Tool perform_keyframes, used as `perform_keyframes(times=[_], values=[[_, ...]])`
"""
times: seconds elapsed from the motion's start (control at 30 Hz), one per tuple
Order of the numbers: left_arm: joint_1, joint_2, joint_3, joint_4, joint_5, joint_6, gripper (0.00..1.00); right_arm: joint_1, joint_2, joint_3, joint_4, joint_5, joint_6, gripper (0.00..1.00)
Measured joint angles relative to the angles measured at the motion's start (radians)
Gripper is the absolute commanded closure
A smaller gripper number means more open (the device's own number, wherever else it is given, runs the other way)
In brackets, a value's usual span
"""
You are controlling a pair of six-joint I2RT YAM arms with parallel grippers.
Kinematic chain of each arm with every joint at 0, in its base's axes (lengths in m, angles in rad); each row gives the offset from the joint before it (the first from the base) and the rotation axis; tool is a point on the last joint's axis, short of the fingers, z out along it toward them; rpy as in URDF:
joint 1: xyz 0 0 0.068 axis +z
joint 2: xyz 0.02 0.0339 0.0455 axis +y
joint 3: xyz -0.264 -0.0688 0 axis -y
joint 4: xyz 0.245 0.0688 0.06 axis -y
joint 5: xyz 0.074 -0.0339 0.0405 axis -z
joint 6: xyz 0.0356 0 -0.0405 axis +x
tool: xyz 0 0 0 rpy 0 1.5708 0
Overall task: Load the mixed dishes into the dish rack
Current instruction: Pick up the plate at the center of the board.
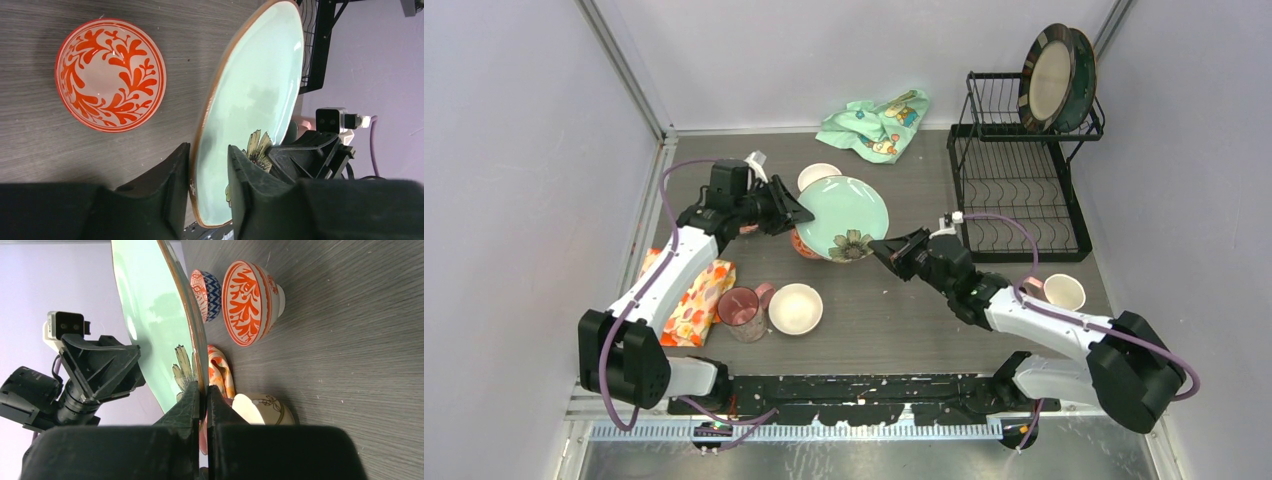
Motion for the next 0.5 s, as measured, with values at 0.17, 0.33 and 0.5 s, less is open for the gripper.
perform_keyframes(times=[0.17,0.33,0.5], values=[[0.012,-0.008,-0.009,0.002,-0.037,-0.008,0.99,-0.003,0.019,0.001,0.041,0.001,0.003,0.99],[0.013,-0.065,-0.031,0.013,-0.04,-0.016,1.0,-0.005,0.019,0.0,0.065,0.004,-0.007,0.75],[0.011,-0.087,-0.042,0.016,-0.023,-0.07,1.0,-0.001,-0.004,0.001,0.111,-0.002,-0.08,0.54]])
